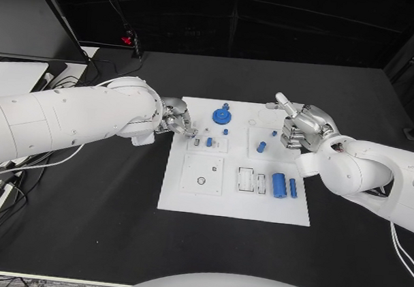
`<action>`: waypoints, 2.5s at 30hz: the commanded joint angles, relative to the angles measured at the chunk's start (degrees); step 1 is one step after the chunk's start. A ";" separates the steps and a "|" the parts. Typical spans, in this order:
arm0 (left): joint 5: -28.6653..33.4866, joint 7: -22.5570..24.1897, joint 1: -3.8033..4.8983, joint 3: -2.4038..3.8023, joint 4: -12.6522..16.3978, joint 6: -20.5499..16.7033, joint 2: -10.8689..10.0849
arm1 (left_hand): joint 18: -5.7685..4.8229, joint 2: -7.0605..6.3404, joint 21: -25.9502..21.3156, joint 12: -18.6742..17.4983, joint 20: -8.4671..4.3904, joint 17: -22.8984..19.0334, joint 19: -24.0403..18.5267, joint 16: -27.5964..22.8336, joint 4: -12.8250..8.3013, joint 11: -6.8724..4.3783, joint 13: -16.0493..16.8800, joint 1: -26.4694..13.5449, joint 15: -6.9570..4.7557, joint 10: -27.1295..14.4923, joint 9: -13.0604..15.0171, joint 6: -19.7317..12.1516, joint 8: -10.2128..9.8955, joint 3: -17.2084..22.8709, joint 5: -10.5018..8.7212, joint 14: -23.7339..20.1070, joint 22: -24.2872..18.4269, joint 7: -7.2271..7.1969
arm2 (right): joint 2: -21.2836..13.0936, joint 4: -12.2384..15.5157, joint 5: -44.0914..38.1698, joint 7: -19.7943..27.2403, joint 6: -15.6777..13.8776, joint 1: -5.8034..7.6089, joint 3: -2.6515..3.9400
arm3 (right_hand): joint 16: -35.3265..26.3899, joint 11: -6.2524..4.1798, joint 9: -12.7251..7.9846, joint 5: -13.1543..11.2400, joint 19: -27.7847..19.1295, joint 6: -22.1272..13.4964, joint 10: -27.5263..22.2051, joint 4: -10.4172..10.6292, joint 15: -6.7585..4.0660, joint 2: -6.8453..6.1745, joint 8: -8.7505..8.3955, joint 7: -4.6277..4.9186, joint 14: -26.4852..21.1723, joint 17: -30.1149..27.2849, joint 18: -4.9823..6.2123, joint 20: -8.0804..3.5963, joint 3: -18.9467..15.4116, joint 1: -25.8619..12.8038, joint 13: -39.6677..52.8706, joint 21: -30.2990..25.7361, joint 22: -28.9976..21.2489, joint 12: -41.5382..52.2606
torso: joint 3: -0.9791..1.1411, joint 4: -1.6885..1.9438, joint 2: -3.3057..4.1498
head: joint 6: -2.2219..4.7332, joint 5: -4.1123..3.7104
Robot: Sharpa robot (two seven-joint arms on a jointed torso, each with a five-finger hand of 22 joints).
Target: Assemble the parts on the task board
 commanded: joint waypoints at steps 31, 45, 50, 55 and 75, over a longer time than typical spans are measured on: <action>0.22 -5.03 -0.43 0.03 -0.44 1.58 2.14 | -0.37 0.99 0.18 0.07 -0.26 15.10 6.08 0.05 -2.12 -0.28 14.94 1.59 -0.47 5.99 0.12 0.77 0.15 3.06 0.54 5.99 15.10 -0.71 | 0.01 0.25 0.00 0.56 0.28 0.06 0.02 | 0.14 0.18 0.07 0.39 6.06 -0.44 5.86 0.10 0.07 0.54 0.44 1.63 6.05 15.10 -0.40 0.33 -0.06 0.19 15.04 0.19 15.10 0.14 | 0.01 -0.05 0.07 | -0.67 0.09; 0.22 -5.40 -0.59 0.03 -0.64 3.15 2.67 | -0.37 0.95 0.18 0.07 -0.26 15.10 6.08 0.05 -2.12 -0.26 14.94 1.56 -0.46 5.99 0.14 0.73 0.13 3.21 0.56 5.99 15.10 -0.69 | -0.03 0.36 0.00 0.59 0.27 0.06 0.02 | 0.14 0.17 0.07 0.41 6.06 -0.46 5.86 0.11 0.06 0.55 0.49 1.63 6.05 15.10 -0.40 0.33 -0.06 0.20 15.04 0.19 15.10 0.14 | 0.03 0.00 0.02 | -0.99 0.08; 0.22 -5.90 -0.72 0.03 -0.46 3.54 2.74 | -0.37 0.95 0.18 0.07 -0.27 15.10 6.08 0.05 -2.12 -0.26 14.94 1.56 -0.46 5.99 0.15 0.72 0.13 3.23 0.56 5.99 15.10 -0.69 | -0.04 0.36 0.00 0.59 0.27 0.06 0.02 | 0.14 0.17 0.07 0.41 6.06 -0.46 5.86 0.11 0.06 0.55 0.49 1.63 6.05 15.10 -0.40 0.33 -0.06 0.20 15.04 0.19 15.10 0.14 | 0.01 -0.01 0.02 | -1.07 0.06; 0.22 -6.05 -0.83 0.03 -0.41 3.71 2.83 | -0.37 0.95 0.18 0.07 -0.27 15.10 6.08 0.05 -2.11 -0.26 14.94 1.55 -0.46 5.99 0.15 0.70 0.12 3.29 0.57 5.99 15.10 -0.69 | -0.06 0.36 0.00 0.57 0.31 0.06 0.02 | 0.14 0.17 0.07 0.41 6.06 -0.46 5.86 0.11 0.06 0.55 0.49 1.63 6.05 15.10 -0.40 0.33 -0.06 0.20 15.04 0.19 15.10 0.14 | -0.01 -0.02 0.01 | -1.16 0.05; 0.22 -6.48 -1.06 0.03 -1.26 4.22 3.47 | -0.37 0.90 0.18 0.07 -0.26 15.10 6.08 0.05 -2.09 -0.21 14.94 1.44 -0.45 5.99 0.18 0.55 0.04 3.62 0.58 5.99 15.10 -0.63 | -0.08 0.34 0.00 0.54 0.38 0.06 0.02 | 0.14 0.17 0.07 0.41 6.06 -0.48 5.86 0.12 0.06 0.56 0.54 1.62 6.05 15.10 -0.40 0.33 -0.07 0.21 15.04 0.19 15.10 0.14 | 0.00 0.00 0.02 | -1.36 0.17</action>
